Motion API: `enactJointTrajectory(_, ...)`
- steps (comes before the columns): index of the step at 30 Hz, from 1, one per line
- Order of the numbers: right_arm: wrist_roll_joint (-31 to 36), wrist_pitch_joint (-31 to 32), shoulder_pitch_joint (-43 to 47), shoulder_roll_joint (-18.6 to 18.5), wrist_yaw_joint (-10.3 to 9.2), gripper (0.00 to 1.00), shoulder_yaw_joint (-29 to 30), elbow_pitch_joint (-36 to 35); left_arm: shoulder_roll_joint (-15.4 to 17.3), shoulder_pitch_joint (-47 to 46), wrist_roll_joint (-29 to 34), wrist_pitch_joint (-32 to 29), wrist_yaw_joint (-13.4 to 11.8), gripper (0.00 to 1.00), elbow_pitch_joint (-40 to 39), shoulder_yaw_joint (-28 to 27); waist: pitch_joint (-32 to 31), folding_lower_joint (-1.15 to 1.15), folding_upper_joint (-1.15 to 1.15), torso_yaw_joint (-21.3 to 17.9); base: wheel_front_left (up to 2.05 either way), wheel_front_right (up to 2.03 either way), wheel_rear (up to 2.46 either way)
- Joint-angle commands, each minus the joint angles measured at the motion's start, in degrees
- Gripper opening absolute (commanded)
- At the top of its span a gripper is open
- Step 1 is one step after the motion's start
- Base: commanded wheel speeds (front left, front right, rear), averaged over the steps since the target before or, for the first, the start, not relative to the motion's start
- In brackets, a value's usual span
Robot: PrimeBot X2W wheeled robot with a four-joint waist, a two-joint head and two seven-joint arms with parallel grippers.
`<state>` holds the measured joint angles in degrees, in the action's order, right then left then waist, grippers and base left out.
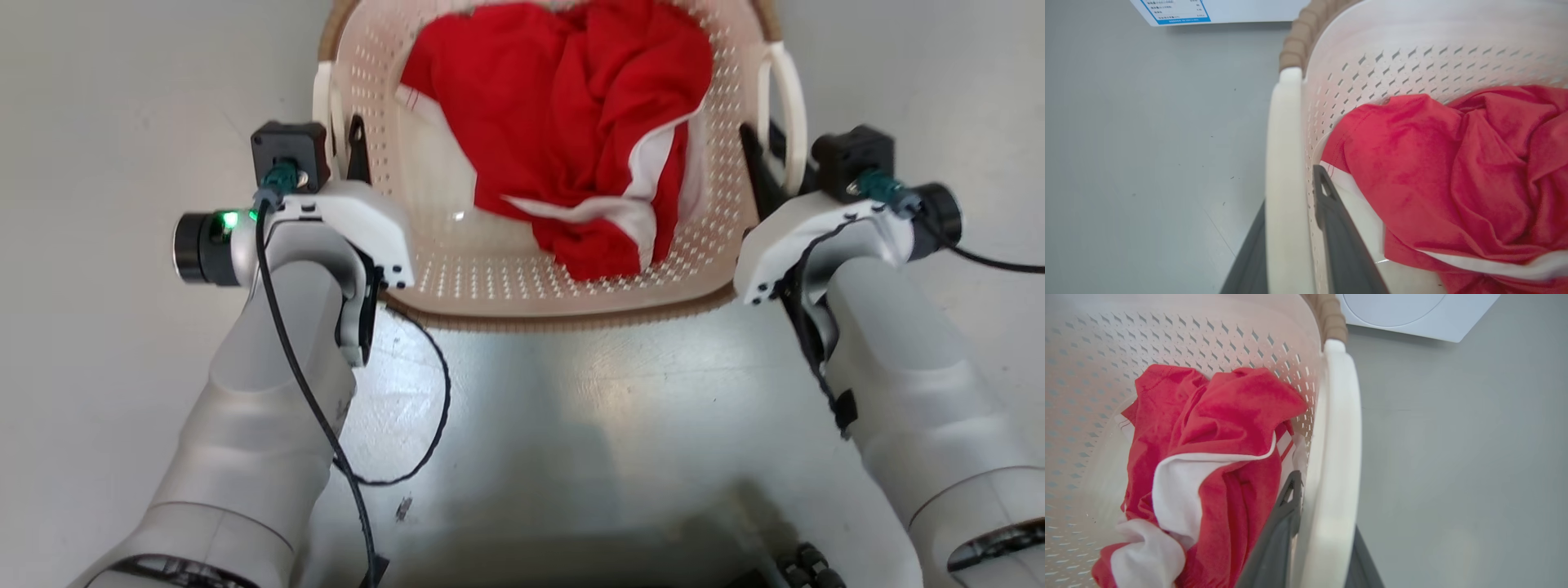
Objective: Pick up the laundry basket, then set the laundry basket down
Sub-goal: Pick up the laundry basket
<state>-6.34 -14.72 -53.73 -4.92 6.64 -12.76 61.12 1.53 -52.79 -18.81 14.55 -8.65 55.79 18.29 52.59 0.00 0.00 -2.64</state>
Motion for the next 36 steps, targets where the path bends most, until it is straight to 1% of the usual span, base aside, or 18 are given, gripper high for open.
enactJointTrajectory(1, 0.3, -0.3, 4.5, 1.5, 0.85, 0.00, -2.4, 0.3, 1.3, 1.4, -0.1, 0.4, -0.3, 0.00, -0.9, -0.4, -1.6, 0.00, 0.00, -0.7, 0.00, 0.00, 0.00)
enactJointTrajectory(6, -1.0, -0.3, 5.9, 2.0, 0.85, 0.00, -4.9, 2.7, 1.3, 3.6, -0.7, 0.4, 0.1, 0.00, 0.7, -0.3, -6.0, 0.00, 0.00, -1.9, 0.00, 0.00, 0.00)
enactJointTrajectory(15, -9.3, 0.4, 11.1, 2.0, 0.85, 0.00, -16.2, 5.8, 1.3, 9.6, -3.7, 0.4, 1.3, 0.00, 4.0, 2.5, -16.4, 0.00, 0.00, -2.7, 0.00, 0.00, 0.00)
enactJointTrajectory(19, -13.1, 2.1, 14.3, 2.0, 0.85, 0.00, -20.4, 5.6, 1.3, 13.1, -5.3, 0.4, 1.6, 0.00, 5.2, 4.0, -21.6, 0.00, 0.00, -3.0, 0.00, 0.00, 0.00)
enactJointTrajectory(20, -13.1, 2.1, 14.3, 2.0, 0.85, 0.00, -20.4, 5.6, 1.3, 13.1, -5.3, 0.4, 1.6, 0.00, 5.2, 4.0, -21.6, 0.00, 0.00, -3.0, 0.00, 0.00, 0.00)
enactJointTrajectory(21, -13.9, 2.5, 15.1, 2.0, 0.85, 0.00, -21.6, 5.4, 1.3, 14.0, -5.7, 0.4, 1.7, 0.00, 5.6, 4.4, -22.8, 0.00, 0.00, -3.0, 0.00, 0.00, 0.00)
enactJointTrajectory(29, -18.2, 5.7, 19.5, 2.0, 0.85, 0.00, -27.4, 5.7, 1.3, 19.4, -9.1, 0.4, 2.3, 0.00, 7.9, 9.1, -31.2, 0.00, 0.00, -2.9, 0.00, 0.00, 0.00)
enactJointTrajectory(30, -18.4, 6.6, 20.6, 2.0, 0.85, 0.00, -28.7, 6.1, 1.3, 20.8, -10.5, 0.4, 2.2, 0.00, 8.0, 10.2, -33.4, 0.00, 0.00, -2.9, 0.00, 0.00, 0.00)
enactJointTrajectory(36, -20.2, 9.2, 24.5, 2.0, 0.85, 0.00, -31.5, 5.4, 1.3, 24.9, -14.7, 0.4, 2.3, 0.00, 8.8, 14.9, -39.5, 0.00, 0.00, -2.9, 0.00, 0.00, 0.00)
